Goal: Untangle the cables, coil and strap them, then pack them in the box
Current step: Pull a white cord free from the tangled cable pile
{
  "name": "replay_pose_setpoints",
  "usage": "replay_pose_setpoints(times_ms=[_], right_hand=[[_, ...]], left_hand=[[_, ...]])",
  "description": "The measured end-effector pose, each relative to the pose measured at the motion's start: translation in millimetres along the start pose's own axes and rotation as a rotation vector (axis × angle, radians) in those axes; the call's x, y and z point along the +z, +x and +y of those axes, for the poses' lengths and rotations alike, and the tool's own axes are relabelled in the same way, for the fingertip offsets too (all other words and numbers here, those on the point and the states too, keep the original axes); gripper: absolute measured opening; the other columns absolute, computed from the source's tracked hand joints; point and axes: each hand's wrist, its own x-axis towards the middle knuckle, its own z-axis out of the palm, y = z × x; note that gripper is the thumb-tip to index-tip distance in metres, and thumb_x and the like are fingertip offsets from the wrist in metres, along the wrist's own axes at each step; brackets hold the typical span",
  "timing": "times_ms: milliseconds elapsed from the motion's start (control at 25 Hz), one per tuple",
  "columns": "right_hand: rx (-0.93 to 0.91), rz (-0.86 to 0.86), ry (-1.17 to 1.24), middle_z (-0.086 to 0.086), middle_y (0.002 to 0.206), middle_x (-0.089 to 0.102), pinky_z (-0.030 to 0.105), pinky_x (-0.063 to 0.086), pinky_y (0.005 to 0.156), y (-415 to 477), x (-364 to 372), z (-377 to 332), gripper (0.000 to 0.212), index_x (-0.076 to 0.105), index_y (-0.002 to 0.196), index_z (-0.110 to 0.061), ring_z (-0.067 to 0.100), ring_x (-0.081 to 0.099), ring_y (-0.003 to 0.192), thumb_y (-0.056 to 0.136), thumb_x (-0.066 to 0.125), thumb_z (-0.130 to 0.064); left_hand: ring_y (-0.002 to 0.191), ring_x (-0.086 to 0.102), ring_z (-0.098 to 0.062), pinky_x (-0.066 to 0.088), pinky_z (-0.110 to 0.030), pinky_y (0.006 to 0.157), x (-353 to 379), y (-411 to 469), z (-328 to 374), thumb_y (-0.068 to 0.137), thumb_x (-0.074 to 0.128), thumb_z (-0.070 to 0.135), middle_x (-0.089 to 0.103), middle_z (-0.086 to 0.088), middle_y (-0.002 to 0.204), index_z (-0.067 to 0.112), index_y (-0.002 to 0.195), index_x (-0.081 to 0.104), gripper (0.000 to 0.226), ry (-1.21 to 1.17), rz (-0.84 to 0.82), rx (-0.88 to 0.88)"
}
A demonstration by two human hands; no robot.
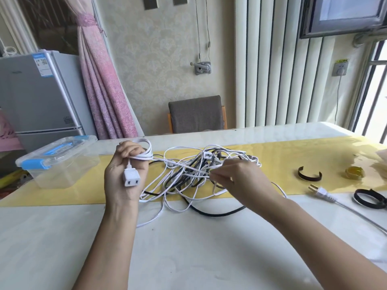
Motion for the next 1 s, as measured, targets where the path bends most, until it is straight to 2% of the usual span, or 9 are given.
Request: replay_pose_setpoints(times_ms=[80,160,240,320,480,600,720,840,1000], right_hand=[[-0.154,-0.09,0.014,-0.007,0.059,0.041,0.031,0.041,0.049,-2.0,2.6,-11.5,0.029,0.062,0.066,-0.017,0.014,0.038,0.056,0.089,0.053,-0.032],[-0.253,-0.11,0.012,-0.008,0.058,0.035,0.028,0.035,0.046,-4.3,4.2,-20.9,0.025,0.06,0.064,-0.017,0.011,0.03,0.056,0.087,0.058,-0.027],[-0.288,-0.129,-0.002,-0.004,0.056,0.035,0.029,0.03,0.047,-5.8,3.2,-26.5,0.024,0.058,0.064,-0.015,0.015,0.03,0.058,0.086,0.061,-0.024],[-0.294,-0.146,0.06,-0.002,0.056,0.04,0.03,0.033,0.048,-5.8,2.0,-29.5,0.022,0.061,0.068,-0.015,0.018,0.034,0.058,0.087,0.06,-0.024],[-0.256,-0.06,0.245,-0.007,0.058,0.052,0.027,0.041,0.053,-3.8,-5.8,-31.4,0.025,0.074,0.088,-0.019,0.011,0.045,0.057,0.092,0.056,-0.036],[-0.221,0.048,0.33,-0.018,0.056,0.044,0.013,0.032,0.053,-2.4,-12.7,-30.2,0.018,0.076,0.091,-0.019,0.001,0.042,0.055,0.09,0.063,-0.03],[-0.167,0.191,0.33,-0.01,0.058,0.053,0.015,0.034,0.054,-2.3,-14.3,-28.5,0.014,0.076,0.086,-0.015,0.002,0.044,0.055,0.087,0.067,-0.026],[-0.011,0.413,0.348,-0.003,0.062,0.064,0.021,0.043,0.055,0.2,-22.8,-22.3,0.011,0.075,0.081,-0.014,0.01,0.056,0.057,0.084,0.071,-0.024],[0.214,0.509,0.389,-0.007,0.066,0.067,0.01,0.041,0.058,4.9,-38.2,-5.2,0.006,0.075,0.08,-0.013,0.002,0.06,0.064,0.083,0.072,-0.018]], left_hand=[[0.045,0.046,-0.017,0.041,-0.028,0.047,-1.9,0.4,1.0,0.087,0.042,-0.004,0.046,-0.005,0.06,0.002,0.072,0.053,0.019,0.038,-0.023,0.08],[0.037,0.036,-0.009,0.033,-0.021,0.037,2.5,0.8,-1.1,0.092,0.045,0.009,0.04,0.003,0.052,0.008,0.072,0.053,0.022,0.203,0.052,0.125],[0.035,0.027,-0.003,0.023,-0.015,0.035,4.6,4.6,-7.0,0.099,0.042,0.018,0.034,0.012,0.047,0.016,0.071,0.047,0.028,0.648,0.226,0.35],[0.036,0.024,-0.001,0.019,-0.014,0.037,6.1,6.5,-20.4,0.103,0.036,0.021,0.031,0.015,0.044,0.018,0.071,0.041,0.033,1.128,0.307,0.581],[0.048,0.042,0.001,0.037,-0.024,0.052,-8.2,4.2,-34.1,0.097,0.039,0.037,0.044,0.011,0.055,0.015,0.081,0.048,0.028,1.746,0.133,0.68],[0.06,0.054,-0.013,0.043,-0.034,0.065,-14.9,0.9,-39.7,0.09,0.037,0.047,0.05,0.01,0.063,0.008,0.087,0.048,0.041,2.054,0.011,0.563],[0.047,0.044,-0.013,0.039,-0.029,0.055,-9.7,-7.5,-53.7,0.1,0.043,0.035,0.05,0.007,0.053,0.006,0.079,0.051,0.036,2.169,-0.091,0.339],[0.037,0.036,-0.011,0.031,-0.021,0.042,2.2,-15.6,-66.7,0.101,0.041,0.029,0.043,0.002,0.044,0.004,0.075,0.056,0.04,1.991,-0.076,-0.016],[0.036,0.021,-0.007,0.015,-0.014,0.034,20.6,-26.7,-74.2,0.099,0.037,0.036,0.034,0.002,0.045,0.007,0.067,0.05,0.045,1.721,-0.098,-0.316]])
